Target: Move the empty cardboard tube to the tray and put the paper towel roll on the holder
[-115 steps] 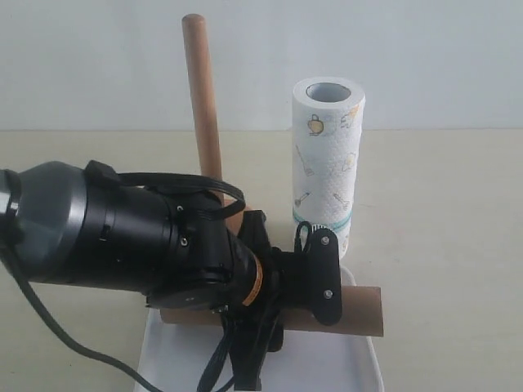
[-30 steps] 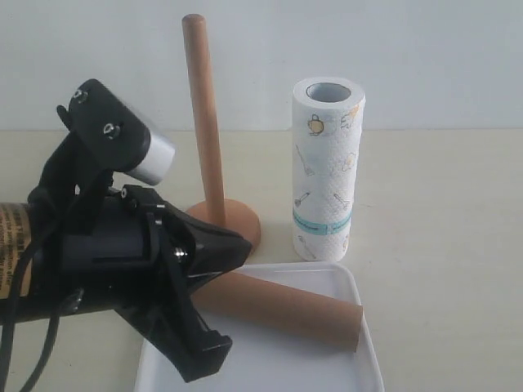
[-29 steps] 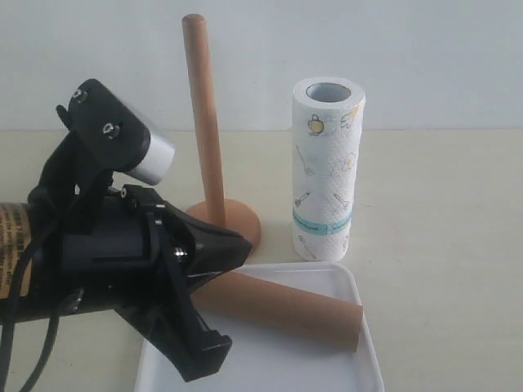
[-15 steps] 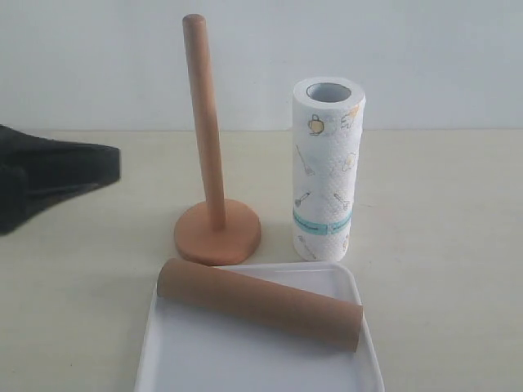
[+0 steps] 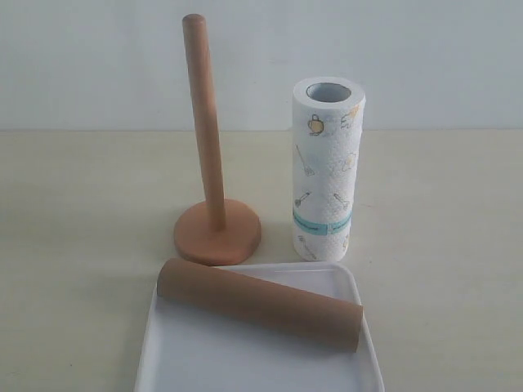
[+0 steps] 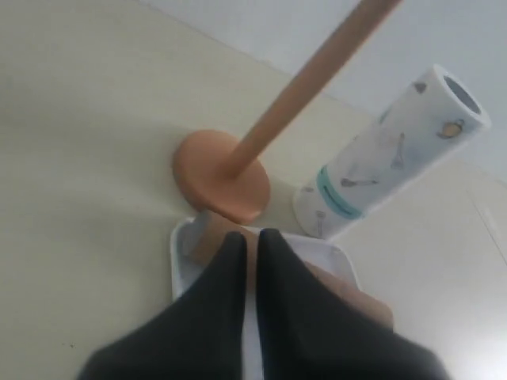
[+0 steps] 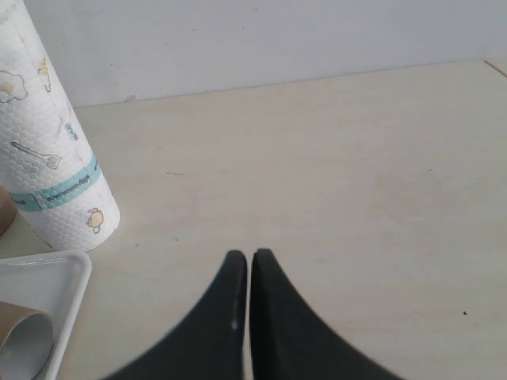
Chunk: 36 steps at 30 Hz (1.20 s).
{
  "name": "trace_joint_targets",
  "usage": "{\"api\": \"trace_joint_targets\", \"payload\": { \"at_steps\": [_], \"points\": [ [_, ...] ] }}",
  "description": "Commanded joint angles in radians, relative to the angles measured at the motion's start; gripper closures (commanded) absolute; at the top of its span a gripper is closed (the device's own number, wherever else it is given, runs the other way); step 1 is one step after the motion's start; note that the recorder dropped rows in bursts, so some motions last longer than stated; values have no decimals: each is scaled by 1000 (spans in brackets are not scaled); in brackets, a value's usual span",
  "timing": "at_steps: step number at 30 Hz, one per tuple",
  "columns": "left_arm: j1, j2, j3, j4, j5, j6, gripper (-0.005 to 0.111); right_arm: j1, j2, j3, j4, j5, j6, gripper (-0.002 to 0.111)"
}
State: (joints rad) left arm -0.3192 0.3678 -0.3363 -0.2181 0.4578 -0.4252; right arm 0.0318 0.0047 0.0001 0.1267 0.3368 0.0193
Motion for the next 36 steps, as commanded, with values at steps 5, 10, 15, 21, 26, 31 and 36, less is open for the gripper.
{"api": "trace_joint_targets", "payload": {
  "at_steps": [5, 10, 15, 21, 26, 31, 36],
  "points": [
    [169, -241, 129, -11, -137, 8, 103, -2, -5, 0, -8, -3, 1, 107],
    [239, -334, 138, -18, -107, 112, 103, -2, -5, 0, -8, -3, 1, 107],
    [269, -368, 145, -18, -96, 291, 103, -2, -5, 0, -8, -3, 1, 107],
    [304, -368, 232, -18, -183, 443, 103, -2, -5, 0, -8, -3, 1, 107],
    [349, -368, 319, -36, -279, 442, 103, -2, -5, 0, -8, -3, 1, 107],
    [359, -368, 336, -36, -304, 442, 103, -2, -5, 0, -8, -3, 1, 107],
    [359, -368, 336, -36, -291, 446, 103, -2, -5, 0, -8, -3, 1, 107]
  ]
}}
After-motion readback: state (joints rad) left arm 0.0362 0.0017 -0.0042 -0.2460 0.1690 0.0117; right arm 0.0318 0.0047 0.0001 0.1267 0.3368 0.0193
